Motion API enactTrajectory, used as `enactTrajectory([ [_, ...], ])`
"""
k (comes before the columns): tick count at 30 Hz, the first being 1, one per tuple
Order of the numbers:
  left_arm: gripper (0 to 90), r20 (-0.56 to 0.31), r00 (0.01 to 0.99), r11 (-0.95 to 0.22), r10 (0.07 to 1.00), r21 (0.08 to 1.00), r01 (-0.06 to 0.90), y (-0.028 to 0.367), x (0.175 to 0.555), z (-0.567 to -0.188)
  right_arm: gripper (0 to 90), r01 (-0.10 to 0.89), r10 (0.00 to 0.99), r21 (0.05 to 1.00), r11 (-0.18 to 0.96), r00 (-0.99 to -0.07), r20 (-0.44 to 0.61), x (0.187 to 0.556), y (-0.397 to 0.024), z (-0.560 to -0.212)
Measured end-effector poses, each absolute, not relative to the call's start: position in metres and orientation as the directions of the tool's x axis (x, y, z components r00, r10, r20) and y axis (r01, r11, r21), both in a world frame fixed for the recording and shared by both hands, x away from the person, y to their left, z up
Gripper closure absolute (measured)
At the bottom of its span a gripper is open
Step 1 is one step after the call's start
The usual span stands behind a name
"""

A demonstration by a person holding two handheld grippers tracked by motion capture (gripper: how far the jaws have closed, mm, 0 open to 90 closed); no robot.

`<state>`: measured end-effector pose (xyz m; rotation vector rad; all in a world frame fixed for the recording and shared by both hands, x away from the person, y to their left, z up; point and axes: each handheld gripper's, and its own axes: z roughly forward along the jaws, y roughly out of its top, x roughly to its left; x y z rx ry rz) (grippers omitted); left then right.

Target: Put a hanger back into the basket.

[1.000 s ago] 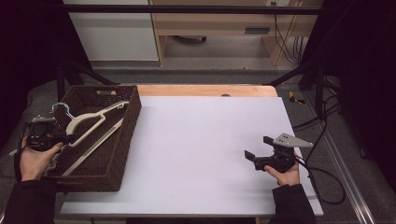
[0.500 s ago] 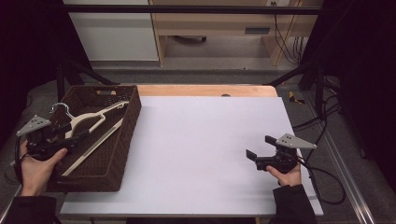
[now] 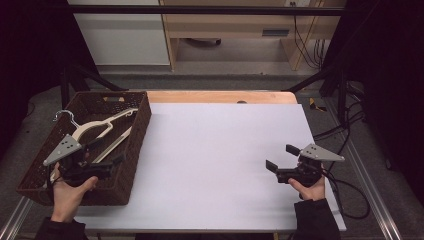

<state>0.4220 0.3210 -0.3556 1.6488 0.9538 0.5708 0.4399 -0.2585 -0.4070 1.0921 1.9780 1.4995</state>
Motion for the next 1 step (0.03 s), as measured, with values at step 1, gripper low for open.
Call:
enactTrajectory([
  [1, 3.0, -0.106, 0.566, -0.08, 0.817, 0.953, 0.293, 0.3186, 0.4212, -0.357, 2.7, 0.331, 0.792, 0.938, 0.101, -0.598, 0.126, 0.4395, -0.2584, -0.4066],
])
